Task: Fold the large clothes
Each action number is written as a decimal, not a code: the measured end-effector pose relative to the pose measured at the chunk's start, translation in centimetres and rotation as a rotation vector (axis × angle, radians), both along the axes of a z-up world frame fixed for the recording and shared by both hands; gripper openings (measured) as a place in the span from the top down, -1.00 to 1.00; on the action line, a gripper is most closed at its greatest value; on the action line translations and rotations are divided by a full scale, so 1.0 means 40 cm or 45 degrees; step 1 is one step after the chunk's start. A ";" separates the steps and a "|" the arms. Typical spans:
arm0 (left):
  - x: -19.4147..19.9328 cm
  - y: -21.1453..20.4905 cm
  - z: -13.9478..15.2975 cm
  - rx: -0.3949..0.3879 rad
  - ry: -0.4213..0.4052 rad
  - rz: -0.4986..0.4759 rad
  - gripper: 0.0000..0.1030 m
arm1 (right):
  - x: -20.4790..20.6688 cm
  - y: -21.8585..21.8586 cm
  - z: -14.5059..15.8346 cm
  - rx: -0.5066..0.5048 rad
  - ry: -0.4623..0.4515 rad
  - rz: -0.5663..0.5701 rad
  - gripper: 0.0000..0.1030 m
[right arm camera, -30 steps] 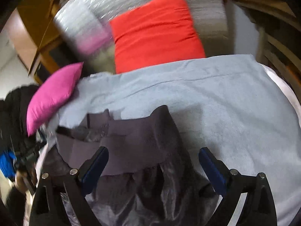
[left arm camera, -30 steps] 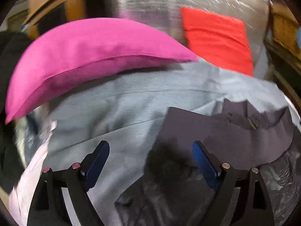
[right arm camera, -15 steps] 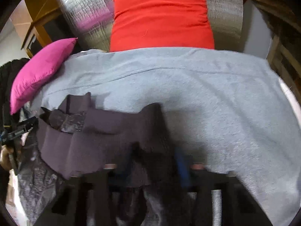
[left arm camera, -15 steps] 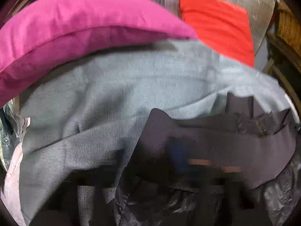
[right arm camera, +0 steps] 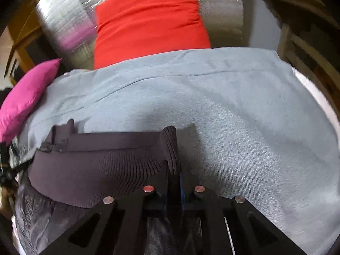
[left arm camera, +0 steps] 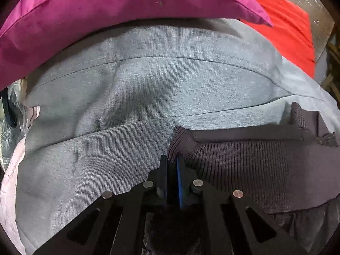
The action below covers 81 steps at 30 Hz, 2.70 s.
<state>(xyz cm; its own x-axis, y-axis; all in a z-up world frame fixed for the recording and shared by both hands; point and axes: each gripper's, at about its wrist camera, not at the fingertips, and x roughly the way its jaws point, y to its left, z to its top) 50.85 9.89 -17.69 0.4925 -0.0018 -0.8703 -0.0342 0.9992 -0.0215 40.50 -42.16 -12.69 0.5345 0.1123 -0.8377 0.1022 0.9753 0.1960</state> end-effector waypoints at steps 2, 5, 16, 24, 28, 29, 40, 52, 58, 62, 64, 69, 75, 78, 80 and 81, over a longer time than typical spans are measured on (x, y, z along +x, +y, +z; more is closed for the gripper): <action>0.003 -0.008 -0.006 0.009 -0.007 0.002 0.82 | 0.000 -0.010 -0.008 0.031 -0.003 -0.024 0.85; 0.004 -0.017 -0.011 0.043 -0.015 0.013 0.72 | -0.005 -0.014 -0.016 0.050 -0.003 -0.050 0.84; -0.174 -0.033 0.227 0.135 -0.379 0.138 -0.34 | -0.096 -0.025 0.125 0.085 -0.103 -0.067 -0.55; -0.389 -0.315 0.192 0.070 -0.338 -0.322 -0.34 | -0.055 0.079 0.059 -0.101 0.027 0.126 -0.42; -0.357 -0.369 0.070 0.189 -0.206 -0.344 -0.39 | -0.032 0.058 0.026 -0.179 0.059 0.031 0.64; -0.341 -0.357 0.051 0.139 -0.187 -0.305 -0.49 | -0.030 0.049 0.012 -0.190 0.071 0.005 0.64; -0.465 -0.302 0.186 0.057 -0.350 -0.159 -0.60 | -0.211 0.038 0.181 -0.121 -0.141 -0.058 -0.53; -0.614 -0.408 0.127 0.178 -0.340 -0.189 -0.61 | -0.458 0.425 0.086 -0.286 -0.210 0.294 -0.53; -0.587 -0.367 0.056 0.166 -0.300 -0.146 -0.88 | -0.430 0.324 0.012 -0.308 -0.148 0.131 -0.52; -0.599 -0.337 0.092 0.095 -0.267 -0.140 -0.84 | -0.427 0.314 0.029 -0.284 -0.134 0.120 -0.51; -0.644 -0.290 0.138 0.097 -0.343 -0.105 -0.84 | -0.464 0.298 0.073 -0.253 -0.174 0.074 -0.51; -0.746 -0.139 0.193 0.115 -0.500 0.073 -0.84 | -0.600 0.267 0.149 -0.236 -0.328 0.048 -0.54; -0.729 -0.038 0.088 0.117 -0.321 0.207 -0.84 | -0.652 0.281 0.060 -0.324 -0.258 0.068 -0.54; -0.717 -0.032 0.033 0.080 -0.264 0.195 -0.87 | -0.647 0.235 0.019 -0.274 -0.216 0.056 -0.61; -0.713 -0.037 0.021 0.080 -0.265 0.196 -0.88 | -0.643 0.224 0.026 -0.253 -0.196 0.043 -0.63; -0.712 -0.039 0.015 0.082 -0.268 0.199 -0.89 | -0.641 0.223 0.024 -0.255 -0.192 0.043 -0.64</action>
<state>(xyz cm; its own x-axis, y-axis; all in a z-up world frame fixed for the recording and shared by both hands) 22.36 8.32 -17.08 0.6525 0.1407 -0.7447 -0.1900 0.9816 0.0190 14.87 -33.24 -11.71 0.6541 -0.0284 -0.7559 0.0536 0.9985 0.0088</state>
